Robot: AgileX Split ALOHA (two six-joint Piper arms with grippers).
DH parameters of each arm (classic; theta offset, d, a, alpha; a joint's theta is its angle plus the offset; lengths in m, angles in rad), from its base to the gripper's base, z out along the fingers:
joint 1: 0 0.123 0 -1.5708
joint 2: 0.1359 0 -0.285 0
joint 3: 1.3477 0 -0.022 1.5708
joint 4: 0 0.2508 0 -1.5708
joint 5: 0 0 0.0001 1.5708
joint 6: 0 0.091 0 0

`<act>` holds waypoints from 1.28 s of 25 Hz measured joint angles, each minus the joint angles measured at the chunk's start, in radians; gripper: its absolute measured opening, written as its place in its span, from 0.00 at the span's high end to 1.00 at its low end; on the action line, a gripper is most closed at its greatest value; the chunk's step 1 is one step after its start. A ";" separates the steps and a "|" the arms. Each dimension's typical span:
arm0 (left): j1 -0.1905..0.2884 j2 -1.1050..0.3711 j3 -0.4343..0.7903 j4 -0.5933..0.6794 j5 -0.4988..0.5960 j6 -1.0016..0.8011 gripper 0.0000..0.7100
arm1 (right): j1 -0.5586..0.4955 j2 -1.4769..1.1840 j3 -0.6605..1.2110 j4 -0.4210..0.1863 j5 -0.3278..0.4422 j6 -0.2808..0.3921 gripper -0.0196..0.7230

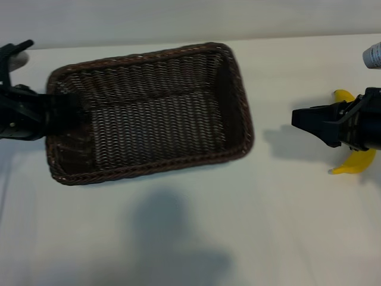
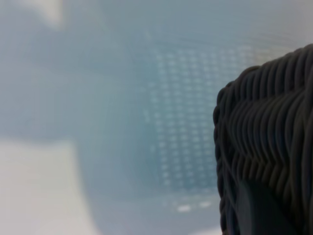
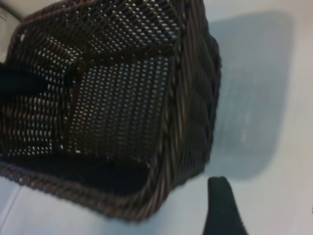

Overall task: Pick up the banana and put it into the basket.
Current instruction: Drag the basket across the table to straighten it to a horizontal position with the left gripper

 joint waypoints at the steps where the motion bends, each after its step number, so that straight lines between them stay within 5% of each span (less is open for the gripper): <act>1: 0.000 0.019 -0.006 -0.040 0.009 0.048 0.77 | 0.000 0.000 0.000 0.000 0.000 0.000 0.37; 14: -0.003 0.212 -0.122 -0.158 0.083 0.223 0.77 | 0.000 0.000 0.000 0.004 -0.001 -0.001 0.37; 22: -0.092 0.287 -0.205 -0.155 0.048 0.162 0.77 | 0.000 0.000 0.000 0.004 -0.002 0.000 0.37; 32: -0.099 0.314 -0.231 0.127 0.023 -0.125 0.77 | 0.000 0.000 0.000 0.004 -0.003 0.000 0.37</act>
